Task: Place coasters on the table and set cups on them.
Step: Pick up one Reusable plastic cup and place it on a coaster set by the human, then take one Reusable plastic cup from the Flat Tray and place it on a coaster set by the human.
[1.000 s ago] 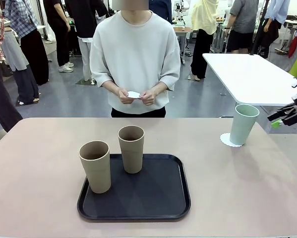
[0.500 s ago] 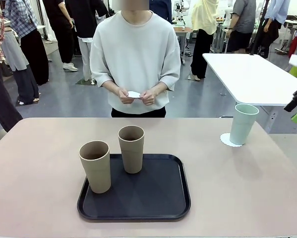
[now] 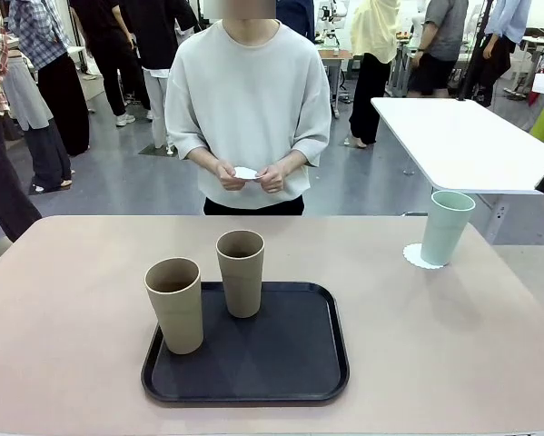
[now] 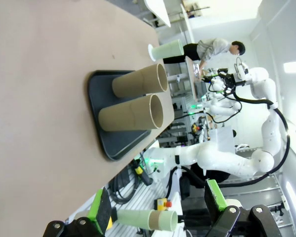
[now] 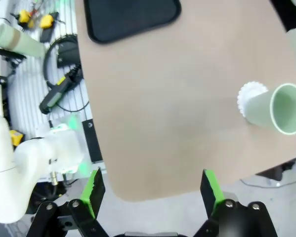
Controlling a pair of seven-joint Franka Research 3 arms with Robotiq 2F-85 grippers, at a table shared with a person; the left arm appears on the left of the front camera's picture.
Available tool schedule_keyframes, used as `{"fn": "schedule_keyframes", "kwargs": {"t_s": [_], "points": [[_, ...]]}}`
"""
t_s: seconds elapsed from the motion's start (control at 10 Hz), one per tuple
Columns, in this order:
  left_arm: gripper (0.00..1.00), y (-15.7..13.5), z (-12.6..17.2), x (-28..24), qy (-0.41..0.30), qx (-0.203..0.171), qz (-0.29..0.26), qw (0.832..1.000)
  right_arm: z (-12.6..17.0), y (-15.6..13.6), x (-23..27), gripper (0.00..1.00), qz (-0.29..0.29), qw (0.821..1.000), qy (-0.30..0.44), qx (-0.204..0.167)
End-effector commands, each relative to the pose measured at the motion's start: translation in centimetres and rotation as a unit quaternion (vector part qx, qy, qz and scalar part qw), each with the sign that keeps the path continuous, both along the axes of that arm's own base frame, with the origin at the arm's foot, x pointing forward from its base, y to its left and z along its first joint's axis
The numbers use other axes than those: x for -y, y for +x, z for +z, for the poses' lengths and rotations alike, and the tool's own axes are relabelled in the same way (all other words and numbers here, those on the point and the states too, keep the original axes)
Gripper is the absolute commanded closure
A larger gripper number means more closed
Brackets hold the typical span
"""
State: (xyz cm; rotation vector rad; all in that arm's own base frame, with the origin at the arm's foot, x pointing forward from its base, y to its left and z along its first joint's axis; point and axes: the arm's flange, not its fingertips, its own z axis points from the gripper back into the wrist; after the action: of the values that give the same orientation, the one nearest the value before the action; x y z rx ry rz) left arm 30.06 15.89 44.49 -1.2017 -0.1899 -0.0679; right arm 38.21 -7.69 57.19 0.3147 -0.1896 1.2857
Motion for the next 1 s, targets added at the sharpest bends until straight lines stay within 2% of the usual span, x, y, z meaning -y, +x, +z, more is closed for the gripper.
{"fn": "schedule_keyframes", "kwargs": {"t_s": [0.0, 0.9], "points": [[0.0, -0.09, 0.09, -0.15, -0.005, 0.009, 0.0, 1.0, -0.95, 1.03, 0.13, 0.0, -0.004, 1.0, 0.024, 0.015], [0.0, -0.09, 0.09, -0.15, -0.005, 0.009, 0.0, 1.0, -0.95, 1.03, 0.13, 0.0, -0.004, 1.0, 0.024, 0.015]]}}
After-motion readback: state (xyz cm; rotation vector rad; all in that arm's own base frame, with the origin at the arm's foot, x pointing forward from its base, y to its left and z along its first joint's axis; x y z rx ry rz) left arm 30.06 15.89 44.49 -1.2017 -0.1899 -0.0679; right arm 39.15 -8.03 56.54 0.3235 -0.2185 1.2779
